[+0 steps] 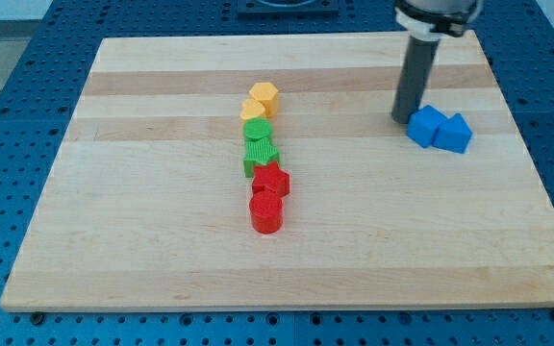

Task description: Push yellow hexagon diagonally above blue cube

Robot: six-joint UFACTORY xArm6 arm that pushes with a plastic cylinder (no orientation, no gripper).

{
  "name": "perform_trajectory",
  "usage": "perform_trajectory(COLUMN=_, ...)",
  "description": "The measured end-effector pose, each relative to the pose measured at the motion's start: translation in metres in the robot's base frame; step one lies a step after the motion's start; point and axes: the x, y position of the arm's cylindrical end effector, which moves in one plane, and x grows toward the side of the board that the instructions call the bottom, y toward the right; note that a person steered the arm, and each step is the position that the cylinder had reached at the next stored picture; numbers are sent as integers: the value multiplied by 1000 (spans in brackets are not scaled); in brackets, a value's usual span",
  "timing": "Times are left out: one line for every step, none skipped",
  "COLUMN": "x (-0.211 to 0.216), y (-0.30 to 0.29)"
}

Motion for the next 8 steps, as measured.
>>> perform_trajectory(x=-13, y=9)
perform_trajectory(x=-51, y=-18)
perform_trajectory(x=-101, y=-68)
perform_trajectory(x=-154, y=-135)
perform_trajectory(x=-159, y=-225)
perform_trajectory(x=-108, y=-266)
perform_trajectory(x=-73, y=-272)
perform_trajectory(x=-35, y=-250)
